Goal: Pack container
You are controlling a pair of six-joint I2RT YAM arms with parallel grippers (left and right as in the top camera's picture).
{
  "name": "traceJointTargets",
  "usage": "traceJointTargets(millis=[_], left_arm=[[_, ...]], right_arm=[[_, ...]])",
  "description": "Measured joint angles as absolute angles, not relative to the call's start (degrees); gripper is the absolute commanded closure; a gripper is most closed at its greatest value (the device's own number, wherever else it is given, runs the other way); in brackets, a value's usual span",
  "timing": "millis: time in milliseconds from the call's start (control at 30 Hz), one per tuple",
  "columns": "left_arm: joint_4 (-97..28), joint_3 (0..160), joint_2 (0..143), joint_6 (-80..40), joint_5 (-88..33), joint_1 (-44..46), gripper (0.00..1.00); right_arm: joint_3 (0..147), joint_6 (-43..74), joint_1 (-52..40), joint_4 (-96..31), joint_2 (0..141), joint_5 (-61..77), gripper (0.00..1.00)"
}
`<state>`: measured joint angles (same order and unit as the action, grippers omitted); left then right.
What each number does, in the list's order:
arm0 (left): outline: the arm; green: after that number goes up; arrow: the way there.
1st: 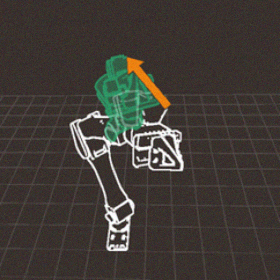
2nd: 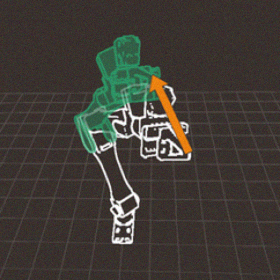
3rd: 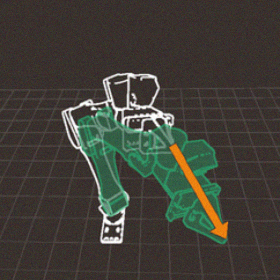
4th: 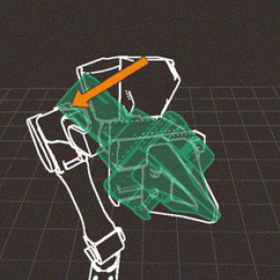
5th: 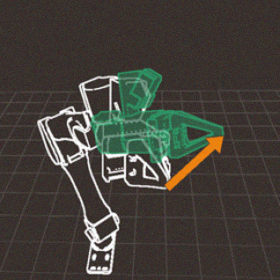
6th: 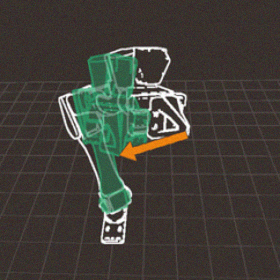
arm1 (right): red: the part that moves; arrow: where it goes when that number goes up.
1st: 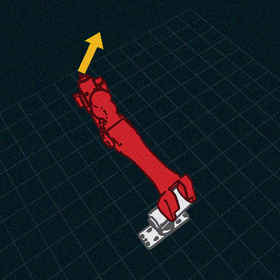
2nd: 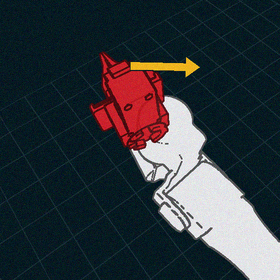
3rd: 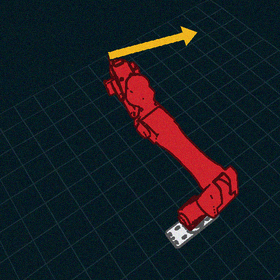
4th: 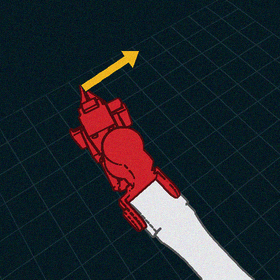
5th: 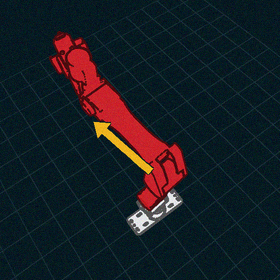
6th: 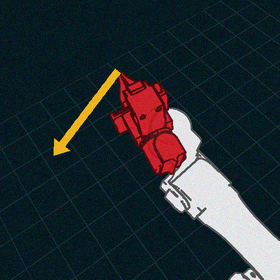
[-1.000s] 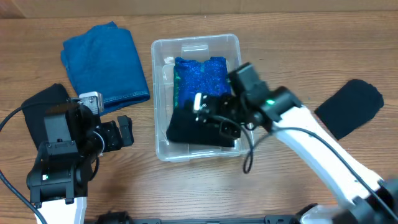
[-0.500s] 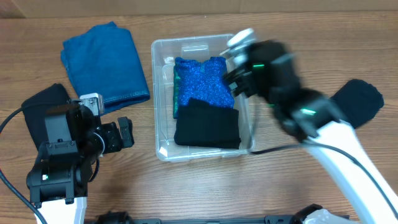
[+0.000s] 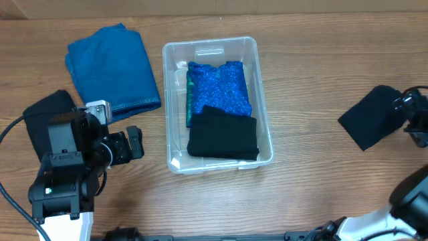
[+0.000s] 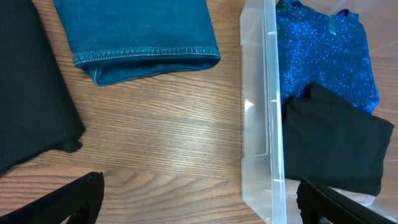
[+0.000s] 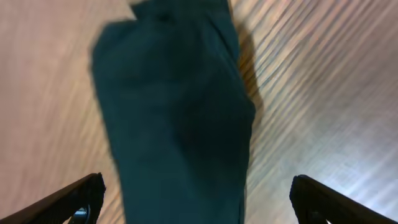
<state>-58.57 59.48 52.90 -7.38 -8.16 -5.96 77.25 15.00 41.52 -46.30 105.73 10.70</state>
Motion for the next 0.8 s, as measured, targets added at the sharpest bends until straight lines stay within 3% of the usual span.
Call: traceJointTargets(millis=[233, 300, 433, 567, 667, 800], left_arm=[[-58.6, 59.5, 52.9, -7.4, -8.2, -6.0, 0.00], [-58.6, 59.5, 52.9, -7.4, -8.2, -6.0, 0.00], [-58.6, 59.5, 52.9, -7.4, -8.2, -6.0, 0.00], [-58.7, 59.5, 52.9, -7.4, -8.2, -6.0, 0.00], [-58.7, 59.5, 52.9, -7.4, -8.2, -6.0, 0.00], [-58.7, 59.5, 52.9, -7.4, -8.2, -6.0, 0.00]], right_arm=[[77.5, 11.2, 41.5, -42.4, 115.5, 13.4, 0.02], [77.7, 9.9, 41.6, -41.7, 115.9, 15.5, 0.44], [77.7, 8.8, 41.6, -40.8, 117.8, 26.9, 0.96], [77.6, 8.8, 41.3, -42.0, 116.4, 38.5, 0.96], [78.3, 8.7, 37.3, -42.1, 105.6, 45.8, 0.96], [83.1, 3.0, 21.3, -44.8, 88.3, 48.3, 0.96]])
